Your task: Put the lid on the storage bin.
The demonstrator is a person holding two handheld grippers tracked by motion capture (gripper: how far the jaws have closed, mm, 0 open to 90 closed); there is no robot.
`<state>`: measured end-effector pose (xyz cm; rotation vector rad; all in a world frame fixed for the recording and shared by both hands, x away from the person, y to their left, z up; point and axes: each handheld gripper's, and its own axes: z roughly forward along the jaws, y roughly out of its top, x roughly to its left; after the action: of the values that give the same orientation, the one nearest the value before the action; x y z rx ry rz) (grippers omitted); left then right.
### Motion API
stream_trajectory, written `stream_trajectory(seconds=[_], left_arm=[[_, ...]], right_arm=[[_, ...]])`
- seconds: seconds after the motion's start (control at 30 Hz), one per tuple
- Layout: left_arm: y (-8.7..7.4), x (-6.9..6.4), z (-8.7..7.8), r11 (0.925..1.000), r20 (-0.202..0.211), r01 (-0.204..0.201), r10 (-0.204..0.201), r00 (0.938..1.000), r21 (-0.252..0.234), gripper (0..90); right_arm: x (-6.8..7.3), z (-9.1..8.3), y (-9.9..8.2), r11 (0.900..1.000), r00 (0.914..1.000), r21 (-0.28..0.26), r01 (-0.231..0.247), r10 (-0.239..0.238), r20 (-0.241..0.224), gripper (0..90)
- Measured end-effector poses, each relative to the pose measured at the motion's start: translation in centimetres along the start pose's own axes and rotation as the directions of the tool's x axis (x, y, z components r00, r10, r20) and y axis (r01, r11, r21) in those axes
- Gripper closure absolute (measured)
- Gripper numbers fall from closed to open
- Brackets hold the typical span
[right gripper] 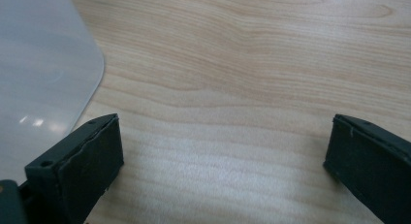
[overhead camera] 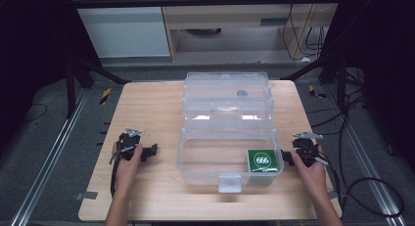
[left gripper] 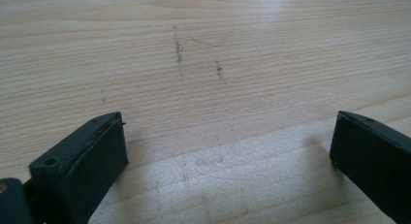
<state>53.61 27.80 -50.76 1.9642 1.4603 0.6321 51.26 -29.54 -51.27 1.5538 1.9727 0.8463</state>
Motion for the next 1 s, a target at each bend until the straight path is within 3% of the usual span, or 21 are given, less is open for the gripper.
stream_trajectory(seconds=[0.1,0.2,0.23,0.27,0.3,0.33,0.37,0.43,0.47,0.5,0.57,0.6,0.63,0.7,0.73,0.77,0.87,0.9,0.93,0.97,1.0], left_arm=[[0.0,-0.2,0.0,0.9998,0.024,-0.019,0.019,0.9995,-0.001,0.0],[0.4,-0.9,-0.5,0.9949,0.087,-0.099,0.097,0.9915,0.019,3.5],[0.4,-0.9,-0.5,0.9949,0.087,-0.099,0.097,0.9915,0.019,3.5],[0.4,-1.1,-0.7,0.993,0.101,-0.117,0.115,0.9883,0.017,3.5],[0.6,-1.3,-1.3,0.9845,0.129,-0.174,0.171,0.9768,0.015,2.6],[0.6,-1.3,-1.3,0.9845,0.129,-0.174,0.171,0.9768,0.015,3.3],[0.7,-1.5,-1.8,0.9793,0.14,-0.202,0.198,0.9702,0.012,3.3],[0.8,-1.7,-2.6,0.9719,0.169,-0.234,0.226,0.9592,0.025,3.6],[1.1,-2.0,-3.5,0.9614,0.205,-0.27,0.254,0.9451,0.052,3.8],[1.1,-2.0,-3.5,0.9614,0.205,-0.27,0.254,0.9451,0.052,4.5],[1.3,-2.3,-4.2,0.9457,0.228,-0.315,0.29,0.9293,0.08,5.7],[1.7,-2.5,-5.0,0.935,0.249,-0.344,0.314,0.916,0.085,5.7],[1.7,-2.5,-5.0,0.935,0.249,-0.344,0.314,0.916,0.085,5.7],[2.1,-2.8,-5.8,0.9297,0.287,-0.357,0.318,0.9035,0.093,5.6],[2.4,-3.0,-6.3,0.9242,0.29,-0.366,0.323,0.9009,0.109,4.1],[2.4,-3.0,-6.3,0.9242,0.29,-0.366,0.323,0.9009,0.109,4.5],[3.3,-3.4,-7.8,0.9078,0.291,-0.406,0.362,0.8855,0.106,4.3],[3.3,-3.4,-7.8,0.9078,0.291,-0.406,0.362,0.8855,0.106,4.3],[3.8,-3.5,-8.5,0.9044,0.288,-0.418,0.378,0.8797,0.088,4.2],[3.8,-3.5,-8.5,0.9044,0.288,-0.418,0.378,0.8797,0.088,4.3],[4.3,-3.7,-9.3,0.8977,0.293,-0.434,0.395,0.8708,0.078,4.1]], right_arm=[[0.0,0.1,0.1,1.0,1.0,-0.001,-0.002,0.002,0.0,0.3],[-0.2,0.1,0.1,0.9999,0.9998,-0.002,0.011,-0.011,-0.014,0.6],[-0.2,0.1,0.1,0.9999,0.9998,-0.002,0.011,-0.011,-0.014,0.6],[-0.4,0.0,0.2,0.9995,0.999,0.017,0.028,-0.027,-0.036,2.4],[-0.7,-0.5,0.5,0.9967,0.9962,0.041,0.07,-0.067,-0.055,8.2],[-0.9,-0.8,0.6,0.9943,0.9943,0.049,0.095,-0.092,-0.054,7.0],[-0.9,-0.8,0.6,0.9943,0.9943,0.049,0.095,-0.092,-0.054,7.0],[-1.0,-1.6,1.1,0.9806,0.9856,0.099,0.169,-0.168,-0.017,7.2],[-1.0,-2.6,1.7,0.9601,0.9727,0.161,0.229,-0.232,0.0,9.5],[-1.0,-2.6,1.7,0.9601,0.9727,0.161,0.229,-0.232,0.0,9.5],[-0.8,-3.9,2.7,0.9347,0.953,0.196,0.296,-0.303,0.003,10.9],[-0.6,-4.8,3.6,0.9149,0.9354,0.209,0.345,-0.354,0.003,10.3],[-0.6,-4.8,3.6,0.9149,0.9354,0.209,0.345,-0.354,0.003,10.3],[-0.5,-5.9,4.8,0.8874,0.9122,0.23,0.4,-0.41,-0.004,11.2],[-0.5,-6.6,5.7,0.8756,0.9027,0.239,0.42,-0.43,-0.009,11.6],[-0.5,-6.6,5.7,0.8756,0.9027,0.239,0.42,-0.43,-0.009,11.6],[-1.0,-8.2,8.0,0.8694,0.8983,0.238,0.433,-0.438,-0.034,11.9],[-1.0,-8.2,8.0,0.8694,0.8983,0.238,0.433,-0.438,-0.034,11.9],[-1.2,-8.9,9.0,0.8644,0.8918,0.231,0.446,-0.451,-0.035,12.5],[-1.2,-8.9,9.0,0.8644,0.8918,0.231,0.446,-0.451,-0.035,12.5],[-1.2,-9.9,10.3,0.8552,0.8794,0.22,0.469,-0.475,-0.027,13.1]])
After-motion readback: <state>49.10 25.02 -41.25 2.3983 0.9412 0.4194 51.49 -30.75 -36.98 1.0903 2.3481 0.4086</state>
